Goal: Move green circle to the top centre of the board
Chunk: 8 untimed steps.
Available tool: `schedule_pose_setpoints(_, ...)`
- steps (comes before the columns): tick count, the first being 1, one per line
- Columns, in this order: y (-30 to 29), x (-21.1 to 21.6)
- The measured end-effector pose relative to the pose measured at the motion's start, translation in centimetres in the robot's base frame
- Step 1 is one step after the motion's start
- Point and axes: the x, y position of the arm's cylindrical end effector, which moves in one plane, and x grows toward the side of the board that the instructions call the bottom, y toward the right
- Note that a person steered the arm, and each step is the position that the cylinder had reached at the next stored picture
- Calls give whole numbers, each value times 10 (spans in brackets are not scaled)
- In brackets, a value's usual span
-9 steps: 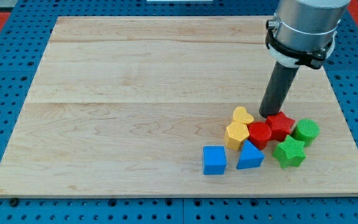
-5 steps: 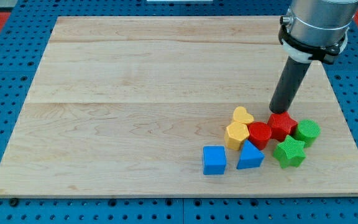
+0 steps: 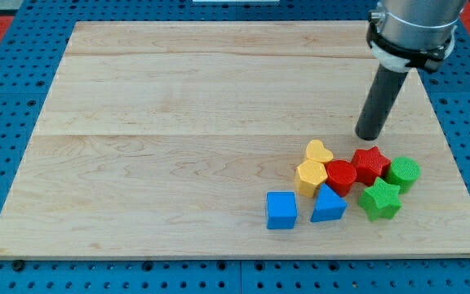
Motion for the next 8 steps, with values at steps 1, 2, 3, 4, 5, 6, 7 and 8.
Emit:
schedule_pose_setpoints(1, 19, -7)
schedule_pose_setpoints(2, 115, -1)
schedule_pose_setpoints(3, 117, 88)
schedule_pose_setpoints(4, 71, 106)
schedule_pose_setpoints(5, 40, 95)
schedule_pose_setpoints(6, -12, 62)
schedule_pose_setpoints(7, -19, 29)
schedule_pose_setpoints(8, 3, 0)
